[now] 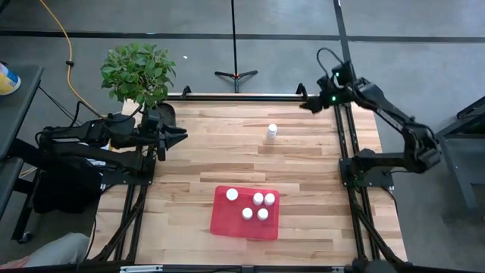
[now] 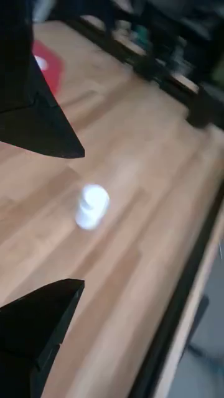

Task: Pick and place pill bottles into a basket
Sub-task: Put the white pill bottle into the red bin

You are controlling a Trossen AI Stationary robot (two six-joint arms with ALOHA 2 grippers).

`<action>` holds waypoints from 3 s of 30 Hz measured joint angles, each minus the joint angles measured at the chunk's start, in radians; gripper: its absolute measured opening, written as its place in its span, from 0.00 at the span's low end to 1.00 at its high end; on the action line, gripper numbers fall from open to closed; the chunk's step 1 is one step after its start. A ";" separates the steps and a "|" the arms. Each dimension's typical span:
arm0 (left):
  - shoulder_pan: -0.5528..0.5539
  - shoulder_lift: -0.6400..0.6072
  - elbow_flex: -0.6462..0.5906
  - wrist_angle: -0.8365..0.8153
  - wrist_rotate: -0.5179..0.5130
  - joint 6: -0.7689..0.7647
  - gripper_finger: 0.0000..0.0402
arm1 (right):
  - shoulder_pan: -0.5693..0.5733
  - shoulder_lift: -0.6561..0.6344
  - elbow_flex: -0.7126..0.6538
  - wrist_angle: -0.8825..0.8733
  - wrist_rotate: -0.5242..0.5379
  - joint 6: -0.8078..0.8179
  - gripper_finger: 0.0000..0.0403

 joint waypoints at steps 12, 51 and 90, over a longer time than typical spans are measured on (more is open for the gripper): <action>0.000 -0.024 0.000 -0.017 -0.022 0.018 0.36 | -0.099 0.299 0.386 -0.266 0.049 -0.070 0.80; 0.000 -0.559 -0.418 0.015 0.085 -0.057 0.36 | 0.167 0.487 0.704 -0.562 0.271 -0.156 0.80; 0.000 -0.557 -0.419 -0.149 0.107 -0.068 0.36 | 0.447 0.785 0.703 -0.466 0.416 0.064 0.80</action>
